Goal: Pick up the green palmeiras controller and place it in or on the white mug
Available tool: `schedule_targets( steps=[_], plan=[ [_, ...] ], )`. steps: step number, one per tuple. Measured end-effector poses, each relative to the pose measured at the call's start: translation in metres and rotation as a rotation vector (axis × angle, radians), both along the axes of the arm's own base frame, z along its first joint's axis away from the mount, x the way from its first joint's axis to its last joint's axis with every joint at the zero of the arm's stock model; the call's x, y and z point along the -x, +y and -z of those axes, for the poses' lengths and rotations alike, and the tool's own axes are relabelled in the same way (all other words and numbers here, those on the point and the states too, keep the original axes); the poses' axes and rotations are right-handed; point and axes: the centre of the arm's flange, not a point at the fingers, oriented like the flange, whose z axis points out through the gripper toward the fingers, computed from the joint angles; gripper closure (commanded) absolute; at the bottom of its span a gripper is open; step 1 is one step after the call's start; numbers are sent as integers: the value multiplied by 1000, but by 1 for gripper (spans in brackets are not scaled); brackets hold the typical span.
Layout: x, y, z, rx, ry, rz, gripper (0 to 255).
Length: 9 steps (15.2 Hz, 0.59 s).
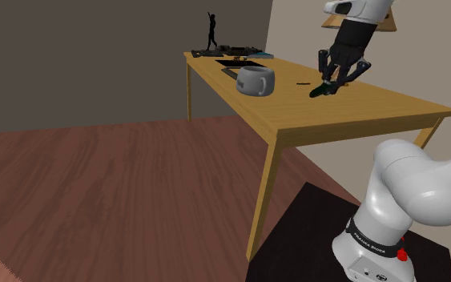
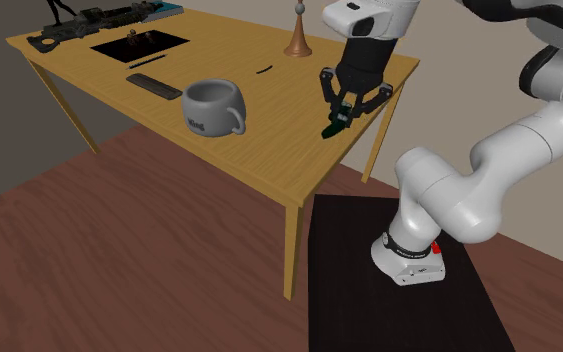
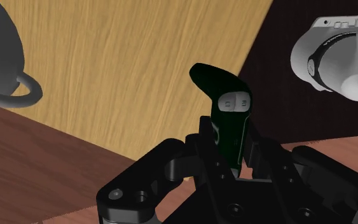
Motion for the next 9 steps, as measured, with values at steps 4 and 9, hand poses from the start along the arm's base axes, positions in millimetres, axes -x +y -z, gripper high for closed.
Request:
schedule_targets(
  steps=[4, 9],
  plan=[
    [1, -1, -20, 0, 0, 0, 255],
    [1, 0, -47, 0, 0, 0, 255]
  ],
)
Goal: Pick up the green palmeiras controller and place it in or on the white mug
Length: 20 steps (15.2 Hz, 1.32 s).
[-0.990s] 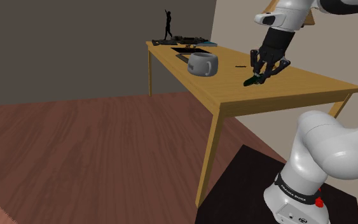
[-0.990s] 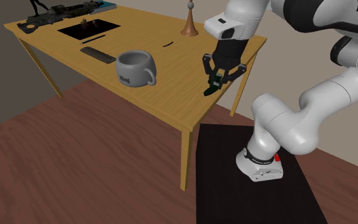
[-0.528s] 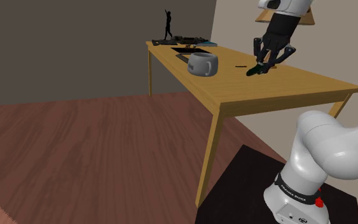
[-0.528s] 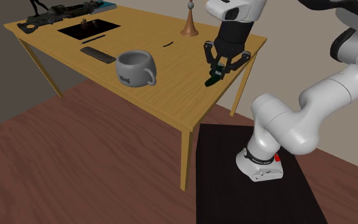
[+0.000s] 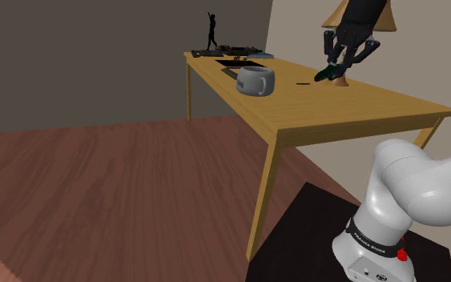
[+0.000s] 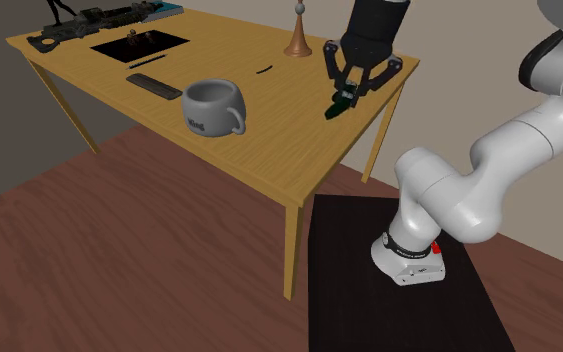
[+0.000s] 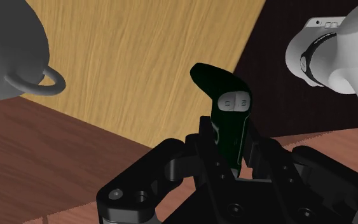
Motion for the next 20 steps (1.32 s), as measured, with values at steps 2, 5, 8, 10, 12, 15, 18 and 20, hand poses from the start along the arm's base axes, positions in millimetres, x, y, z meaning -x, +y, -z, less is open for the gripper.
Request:
schedule_targets(
  steps=[2, 5, 8, 10, 12, 15, 18, 20],
  plan=[
    [0, 0, -10, 0, 0, 0, 255],
    [1, 0, -25, 0, 0, 0, 255],
    [-26, -8, -31, -1, 0, 0, 255],
    [-50, -18, -32, -1, 1, 0, 255],
    [-72, -26, -28, -2, 1, -1, 255],
    [-109, -41, -31, -2, 1, 0, 255],
    [-147, -59, -30, -2, 2, 0, 255],
    [-171, -69, -32, -2, 1, 0, 255]
  ],
)
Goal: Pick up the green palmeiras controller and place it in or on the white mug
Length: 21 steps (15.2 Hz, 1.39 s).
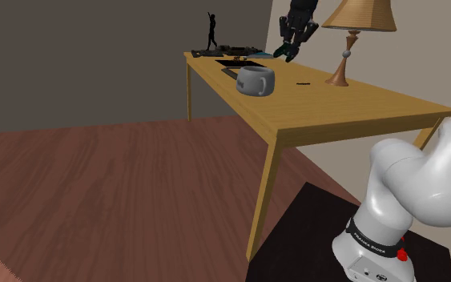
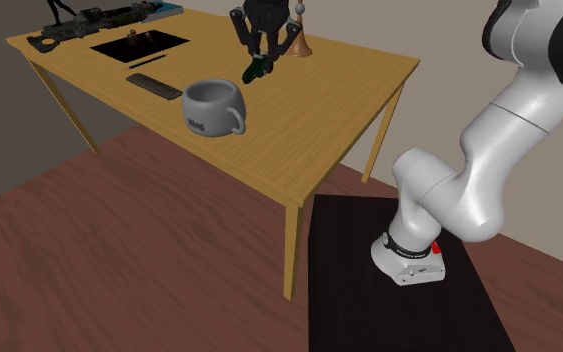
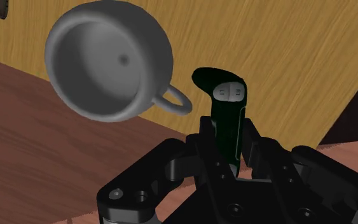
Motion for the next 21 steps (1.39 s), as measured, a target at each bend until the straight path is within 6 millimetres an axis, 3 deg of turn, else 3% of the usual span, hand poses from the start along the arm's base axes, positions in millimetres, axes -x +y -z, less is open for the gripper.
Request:
schedule_targets(
  steps=[9, 21],
  plan=[
    [-111, -38, 3, 1, 2, 3, 255],
    [-118, -41, 60, 2, 0, 0, 255]
  ],
)
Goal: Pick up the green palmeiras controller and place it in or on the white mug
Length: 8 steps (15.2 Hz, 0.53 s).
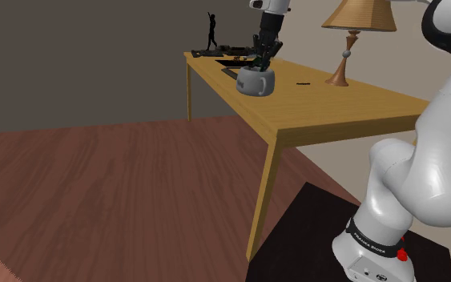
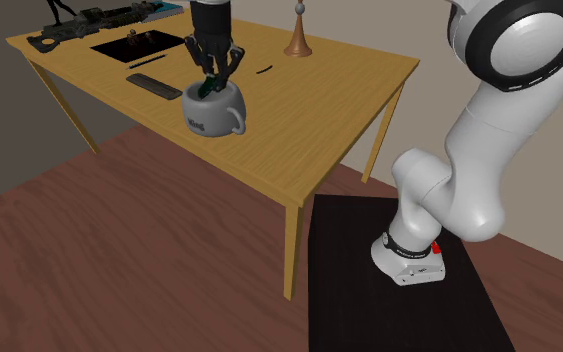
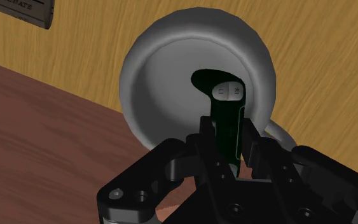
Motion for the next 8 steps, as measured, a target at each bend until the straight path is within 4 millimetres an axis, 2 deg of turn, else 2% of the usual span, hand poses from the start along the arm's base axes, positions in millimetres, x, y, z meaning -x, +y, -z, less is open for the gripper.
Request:
schedule_targets(
  steps=[2, 8],
  plan=[
    [2, -1, 8, 0, -6, 2, 255],
    [2, -1, 11, 0, -6, 1, 255]
  ],
)
